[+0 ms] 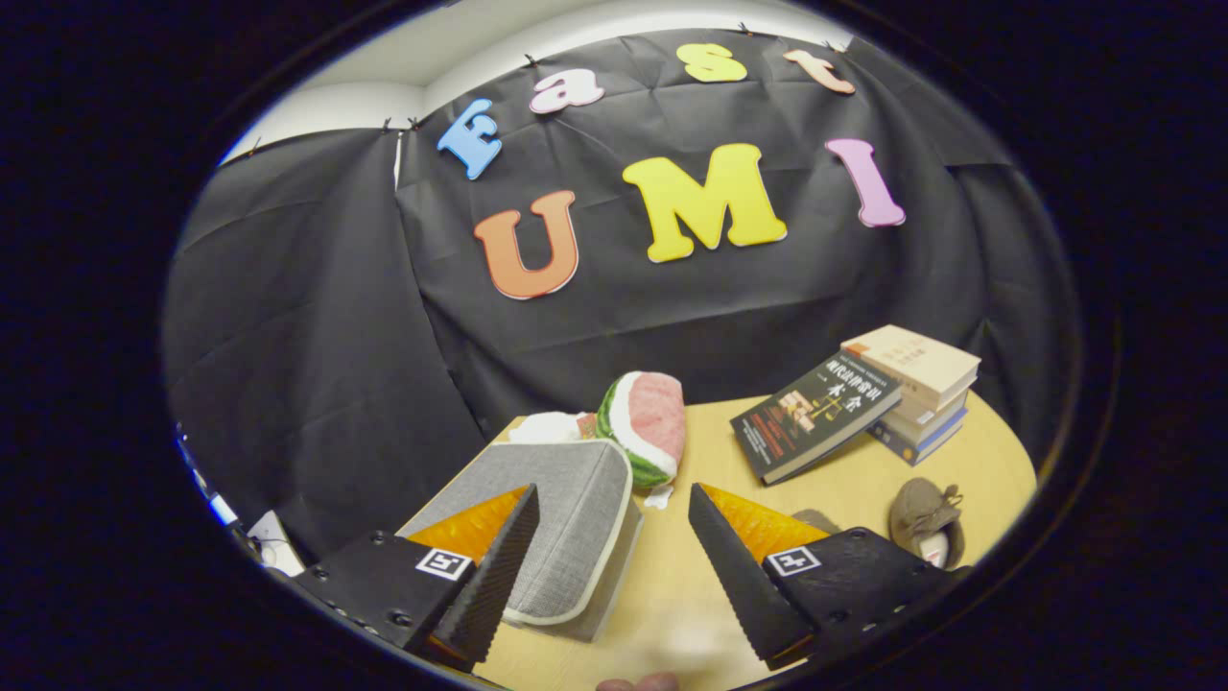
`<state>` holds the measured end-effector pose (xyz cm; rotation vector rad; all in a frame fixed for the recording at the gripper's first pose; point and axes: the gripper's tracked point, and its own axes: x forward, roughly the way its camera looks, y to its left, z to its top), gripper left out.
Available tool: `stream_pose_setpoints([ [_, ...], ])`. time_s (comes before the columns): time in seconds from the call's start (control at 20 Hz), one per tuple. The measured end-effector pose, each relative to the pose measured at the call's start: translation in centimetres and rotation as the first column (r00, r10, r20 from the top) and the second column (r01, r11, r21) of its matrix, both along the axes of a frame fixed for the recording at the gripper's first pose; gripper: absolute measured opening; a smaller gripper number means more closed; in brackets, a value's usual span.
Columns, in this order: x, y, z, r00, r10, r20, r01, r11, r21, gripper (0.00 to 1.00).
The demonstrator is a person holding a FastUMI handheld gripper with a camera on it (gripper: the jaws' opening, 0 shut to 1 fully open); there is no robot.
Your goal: Open the storage box then place both shoes into the box .Put the left shoe in first, then the right shoe, with the right side of both shoes facing outward in a uniform manner.
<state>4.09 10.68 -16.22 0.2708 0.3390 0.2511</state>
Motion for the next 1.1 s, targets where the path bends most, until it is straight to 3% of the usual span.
stream_pose_setpoints([
  [0.4,1.3,3.2,-6.6,0.987,0.065,-0.15,-0.047,0.992,0.116,0.95],
  [0.65,1.9,4.1,-7.8,0.98,0.103,-0.173,-0.07,0.98,0.188,0.96],
  [0.85,1.8,5.9,-8.6,0.964,0.159,-0.214,-0.085,0.944,0.319,0.96],
  [1.1,1.6,6.9,-9.4,0.944,0.192,-0.267,-0.053,0.891,0.452,0.96],
])
